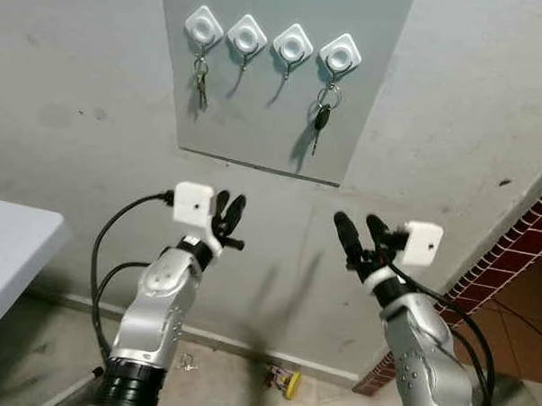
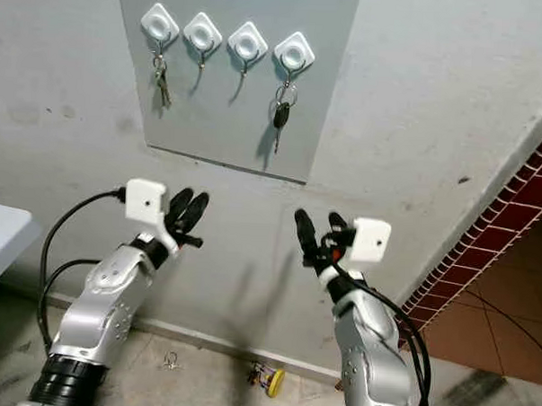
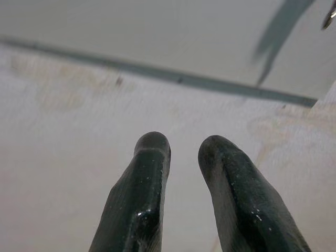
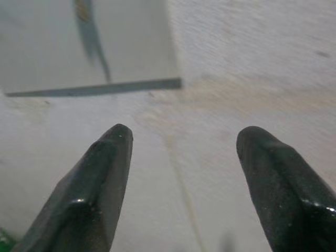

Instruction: Hang keys on a hook

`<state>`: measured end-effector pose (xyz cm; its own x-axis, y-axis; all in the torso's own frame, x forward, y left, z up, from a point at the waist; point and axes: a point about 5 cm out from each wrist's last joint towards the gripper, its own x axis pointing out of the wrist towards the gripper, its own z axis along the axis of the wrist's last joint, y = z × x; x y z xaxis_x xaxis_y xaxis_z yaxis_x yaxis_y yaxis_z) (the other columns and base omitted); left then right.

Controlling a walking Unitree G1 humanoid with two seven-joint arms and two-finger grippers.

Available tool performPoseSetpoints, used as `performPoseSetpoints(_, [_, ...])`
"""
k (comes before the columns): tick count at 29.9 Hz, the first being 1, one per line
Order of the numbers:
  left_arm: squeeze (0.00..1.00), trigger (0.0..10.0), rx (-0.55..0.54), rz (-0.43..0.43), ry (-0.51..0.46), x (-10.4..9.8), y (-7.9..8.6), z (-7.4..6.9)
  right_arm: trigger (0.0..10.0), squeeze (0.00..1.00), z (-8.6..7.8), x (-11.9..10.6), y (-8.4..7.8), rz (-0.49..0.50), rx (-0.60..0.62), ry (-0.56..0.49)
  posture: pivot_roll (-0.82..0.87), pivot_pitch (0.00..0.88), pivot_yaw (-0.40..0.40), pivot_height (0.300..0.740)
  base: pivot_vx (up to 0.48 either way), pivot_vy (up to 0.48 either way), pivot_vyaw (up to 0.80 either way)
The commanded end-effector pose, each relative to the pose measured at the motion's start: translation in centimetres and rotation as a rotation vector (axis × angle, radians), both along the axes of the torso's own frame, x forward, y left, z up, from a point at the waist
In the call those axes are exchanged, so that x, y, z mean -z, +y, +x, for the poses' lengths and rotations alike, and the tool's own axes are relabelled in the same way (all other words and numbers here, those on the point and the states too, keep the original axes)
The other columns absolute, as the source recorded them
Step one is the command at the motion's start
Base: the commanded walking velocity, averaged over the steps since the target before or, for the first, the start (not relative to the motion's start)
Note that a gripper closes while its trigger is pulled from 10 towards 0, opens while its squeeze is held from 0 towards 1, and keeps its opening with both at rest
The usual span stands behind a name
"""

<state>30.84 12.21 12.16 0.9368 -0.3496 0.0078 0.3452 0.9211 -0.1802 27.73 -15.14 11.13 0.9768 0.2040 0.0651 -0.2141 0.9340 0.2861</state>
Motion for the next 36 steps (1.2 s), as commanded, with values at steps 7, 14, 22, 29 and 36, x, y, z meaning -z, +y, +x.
performPoseSetpoints(7, [0.00, 10.0, -0.060, -0.028, -0.001, 0.2, 1.9, -0.6, 10.0, 1.00, -1.4, 0.5, -2.0, -0.089, 0.126, 0.004, -0.10, 0.002, -0.013, 0.740, 0.000, 0.000, 0.00])
performPoseSetpoints(14, [0.00, 10.0, -0.084, -0.017, -0.010, -0.1, 2.8, -0.2, 10.0, 0.00, -1.2, 0.7, -1.6, -0.186, 0.120, -0.007, -0.09, 0.000, -0.020, 0.740, 0.000, 0.000, 0.07])
performPoseSetpoints(22, [0.00, 10.0, -0.077, 0.002, -0.019, -0.5, 2.5, 0.3, 10.0, 0.00, -0.4, 0.4, -1.6, -0.216, 0.125, -0.019, -0.08, 0.000, -0.025, 0.740, 0.000, 0.000, 0.76])
performPoseSetpoints(29, [0.00, 10.0, -0.084, 0.021, -0.028, -0.5, 2.3, 0.5, 10.0, 0.00, -0.1, 0.3, -1.6, -0.236, 0.111, -0.028, -0.08, 0.000, -0.033, 0.740, 0.000, 0.000, 0.80])
performPoseSetpoints(36, [0.00, 10.0, -0.087, -0.004, -0.021, -0.4, 2.1, 0.5, 10.0, 0.00, 0.0, 0.4, -1.7, -0.264, 0.095, -0.025, -0.08, 0.006, -0.039, 0.740, 0.000, 0.000, 0.80])
